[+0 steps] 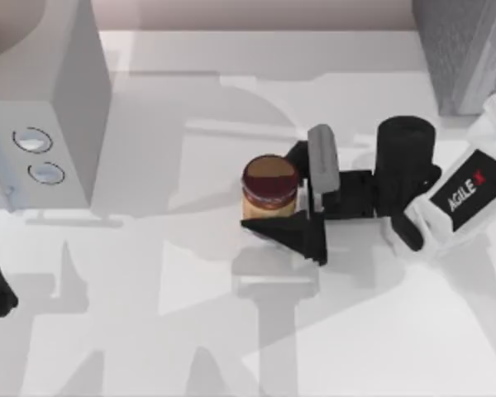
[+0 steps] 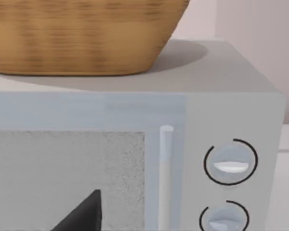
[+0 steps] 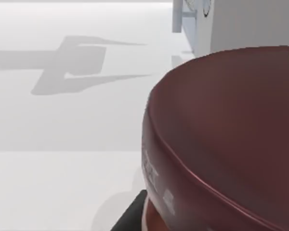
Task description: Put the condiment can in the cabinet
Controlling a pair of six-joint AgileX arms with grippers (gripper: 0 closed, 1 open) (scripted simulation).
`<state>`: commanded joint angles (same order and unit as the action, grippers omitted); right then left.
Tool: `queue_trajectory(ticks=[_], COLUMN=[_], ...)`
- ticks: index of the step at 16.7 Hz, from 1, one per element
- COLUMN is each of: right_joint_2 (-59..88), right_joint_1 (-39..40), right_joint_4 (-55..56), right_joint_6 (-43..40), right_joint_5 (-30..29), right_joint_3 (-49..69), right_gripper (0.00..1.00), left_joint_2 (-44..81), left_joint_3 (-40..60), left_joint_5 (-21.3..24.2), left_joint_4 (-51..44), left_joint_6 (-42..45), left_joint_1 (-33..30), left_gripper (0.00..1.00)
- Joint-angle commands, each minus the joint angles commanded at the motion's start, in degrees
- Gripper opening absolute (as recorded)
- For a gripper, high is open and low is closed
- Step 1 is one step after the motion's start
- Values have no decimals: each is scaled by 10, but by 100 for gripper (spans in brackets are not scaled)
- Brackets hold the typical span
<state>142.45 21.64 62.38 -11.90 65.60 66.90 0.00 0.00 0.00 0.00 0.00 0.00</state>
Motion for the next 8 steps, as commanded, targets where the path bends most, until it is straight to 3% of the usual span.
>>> queue_trajectory(ticks=[8], right_joint_2=[-41], right_joint_1=[0], right_joint_4=[-40], right_joint_6=[0], right_joint_5=[1], right_joint_3=[2], right_gripper=[0], left_joint_2=[0], left_joint_3=[0], left_joint_5=[0], left_joint_4=[0], left_joint_6=[0], left_joint_1=[0], left_gripper=[100])
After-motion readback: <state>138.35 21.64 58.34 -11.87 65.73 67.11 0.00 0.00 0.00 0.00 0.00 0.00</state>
